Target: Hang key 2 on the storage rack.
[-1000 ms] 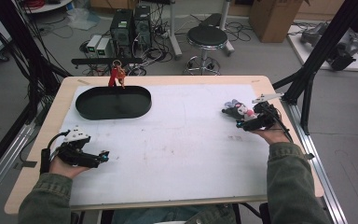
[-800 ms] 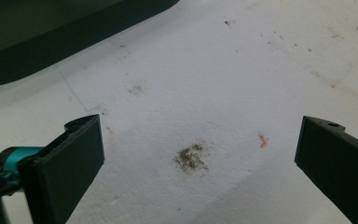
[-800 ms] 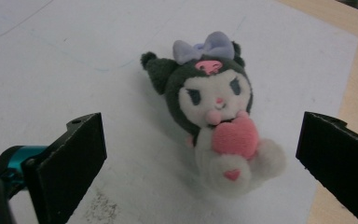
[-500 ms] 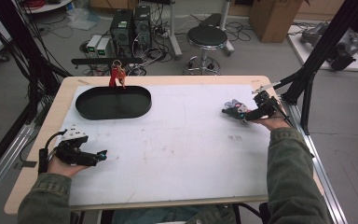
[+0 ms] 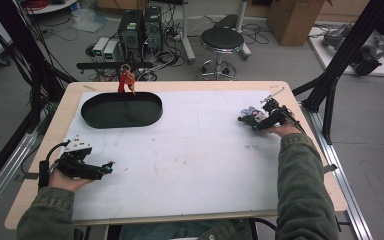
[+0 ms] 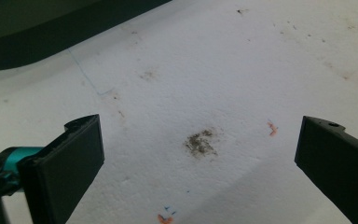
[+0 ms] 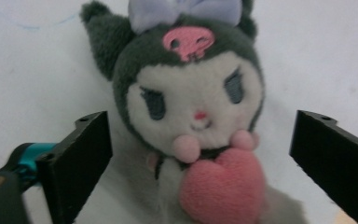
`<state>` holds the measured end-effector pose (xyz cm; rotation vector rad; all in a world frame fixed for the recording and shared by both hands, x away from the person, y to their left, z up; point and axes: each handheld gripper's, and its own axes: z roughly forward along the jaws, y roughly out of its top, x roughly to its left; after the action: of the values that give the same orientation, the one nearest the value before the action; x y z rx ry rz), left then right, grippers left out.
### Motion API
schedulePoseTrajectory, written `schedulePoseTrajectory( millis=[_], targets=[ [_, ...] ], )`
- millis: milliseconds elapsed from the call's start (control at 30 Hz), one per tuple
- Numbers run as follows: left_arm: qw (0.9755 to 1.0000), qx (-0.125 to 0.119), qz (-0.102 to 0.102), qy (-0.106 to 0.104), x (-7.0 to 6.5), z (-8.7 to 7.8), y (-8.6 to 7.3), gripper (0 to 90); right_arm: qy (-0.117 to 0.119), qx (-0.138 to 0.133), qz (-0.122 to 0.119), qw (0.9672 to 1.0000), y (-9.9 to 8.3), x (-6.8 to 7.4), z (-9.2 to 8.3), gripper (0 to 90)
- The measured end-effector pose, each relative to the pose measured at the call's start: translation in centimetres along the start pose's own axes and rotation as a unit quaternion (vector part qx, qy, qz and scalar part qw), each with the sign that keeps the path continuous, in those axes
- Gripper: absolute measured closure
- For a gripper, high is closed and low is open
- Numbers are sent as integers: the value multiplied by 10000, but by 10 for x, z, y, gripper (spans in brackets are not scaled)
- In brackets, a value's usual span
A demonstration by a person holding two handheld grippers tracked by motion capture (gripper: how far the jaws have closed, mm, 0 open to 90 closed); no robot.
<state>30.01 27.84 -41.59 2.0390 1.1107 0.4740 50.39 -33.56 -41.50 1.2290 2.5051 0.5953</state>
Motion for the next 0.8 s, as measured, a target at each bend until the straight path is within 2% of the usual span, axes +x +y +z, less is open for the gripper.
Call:
schedulePoseTrajectory(
  millis=[67,100,133,233,300,433,500,600,733,800],
  targets=[
    [10000,17,-41,-31,-2,0,0,17,5,63,-29,10000,0,1,3,65],
    [10000,33,-22,-29,-3,1,0,17,-66,90,-56,9999,1,3,4,123],
    [10000,50,-29,-28,-3,2,0,17,-124,115,-106,9998,2,4,4,227],
    [9999,89,-58,-31,-3,3,-2,17,-131,196,-299,9993,4,9,6,331],
    [10000,74,-13,-39,-3,3,-3,17,-227,169,-326,9991,5,13,5,369],
    [10000,80,38,-16,-4,4,-3,17,-249,74,-348,9991,6,14,0,396],
    [10000,65,29,-25,-4,4,-3,17,-214,-85,-345,9991,7,14,-5,403],
    [10000,55,15,-27,-4,3,-3,17,-182,-195,-262,9993,7,15,-12,409],
    [10000,16,15,-34,-4,3,-3,17,-23,-366,-154,9992,7,18,-22,414],
    [10000,31,15,-36,-3,3,-3,17,132,-511,-65,9986,8,19,-30,416]
  ],
)
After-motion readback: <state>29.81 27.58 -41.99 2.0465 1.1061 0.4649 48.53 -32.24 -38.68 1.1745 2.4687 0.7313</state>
